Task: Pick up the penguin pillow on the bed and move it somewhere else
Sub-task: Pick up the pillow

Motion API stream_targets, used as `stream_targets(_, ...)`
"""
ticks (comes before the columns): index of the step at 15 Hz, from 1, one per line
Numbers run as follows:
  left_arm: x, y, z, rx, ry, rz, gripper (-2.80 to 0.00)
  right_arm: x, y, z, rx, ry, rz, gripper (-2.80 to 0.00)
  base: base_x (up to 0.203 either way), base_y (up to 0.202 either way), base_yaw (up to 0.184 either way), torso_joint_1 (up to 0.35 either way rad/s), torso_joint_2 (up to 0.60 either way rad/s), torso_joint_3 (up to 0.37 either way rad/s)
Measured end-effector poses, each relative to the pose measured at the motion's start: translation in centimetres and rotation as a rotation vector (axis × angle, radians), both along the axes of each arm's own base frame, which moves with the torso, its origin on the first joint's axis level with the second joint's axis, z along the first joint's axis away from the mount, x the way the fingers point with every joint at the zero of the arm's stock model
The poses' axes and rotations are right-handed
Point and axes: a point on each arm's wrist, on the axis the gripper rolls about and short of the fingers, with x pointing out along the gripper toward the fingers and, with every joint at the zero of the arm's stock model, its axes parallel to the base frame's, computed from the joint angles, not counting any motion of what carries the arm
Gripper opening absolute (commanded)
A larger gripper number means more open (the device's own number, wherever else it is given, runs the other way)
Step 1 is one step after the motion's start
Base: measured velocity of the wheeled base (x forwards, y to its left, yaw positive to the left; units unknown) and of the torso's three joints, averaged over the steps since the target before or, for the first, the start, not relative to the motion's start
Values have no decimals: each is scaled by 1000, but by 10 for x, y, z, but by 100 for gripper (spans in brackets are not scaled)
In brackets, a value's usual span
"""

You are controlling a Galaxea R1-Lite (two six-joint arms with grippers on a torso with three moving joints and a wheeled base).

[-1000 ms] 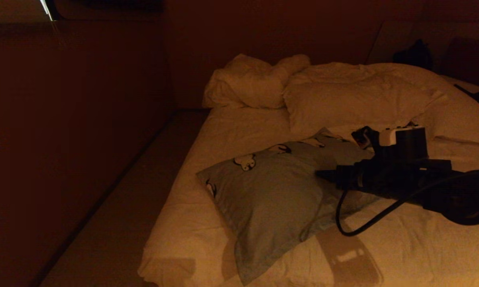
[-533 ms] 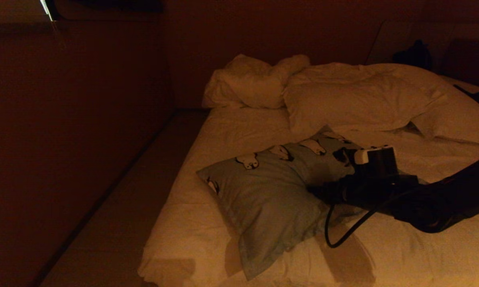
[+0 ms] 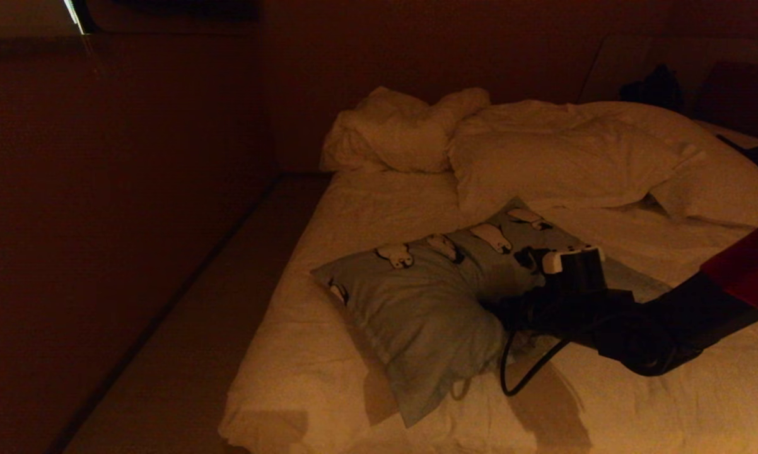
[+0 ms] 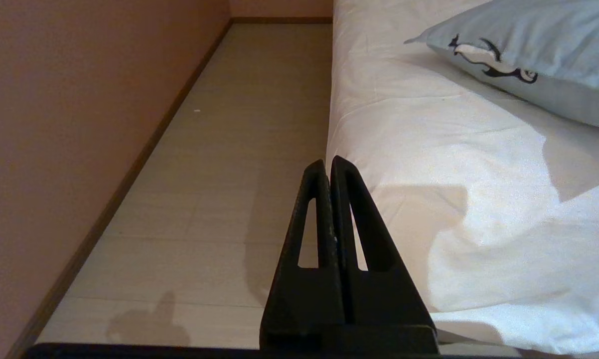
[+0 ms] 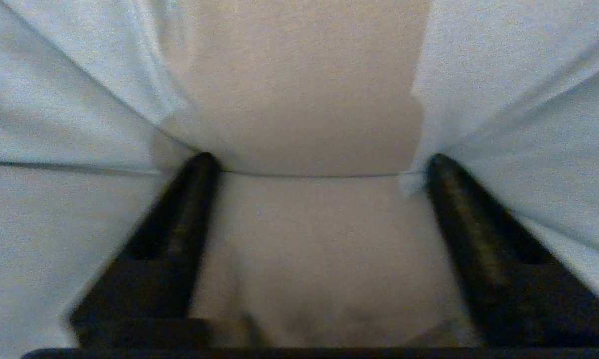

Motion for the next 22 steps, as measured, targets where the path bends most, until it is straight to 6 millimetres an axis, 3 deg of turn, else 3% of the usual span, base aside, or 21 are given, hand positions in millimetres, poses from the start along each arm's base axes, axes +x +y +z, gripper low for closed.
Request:
stream_targets(4, 0, 0, 0, 0, 0, 0, -280, -2, -1, 6, 6, -11, -3, -280, 0, 0, 0, 0, 0, 0)
stream_targets(11, 0, 0, 0, 0, 0, 0, -280, -14, -5, 45, 80, -91, -29, -280, 0, 0, 0, 0, 0, 0)
stream_targets(22, 0, 0, 0, 0, 0, 0, -280, -50, -20, 132, 203, -317, -53, -280, 0, 0, 0, 0, 0, 0)
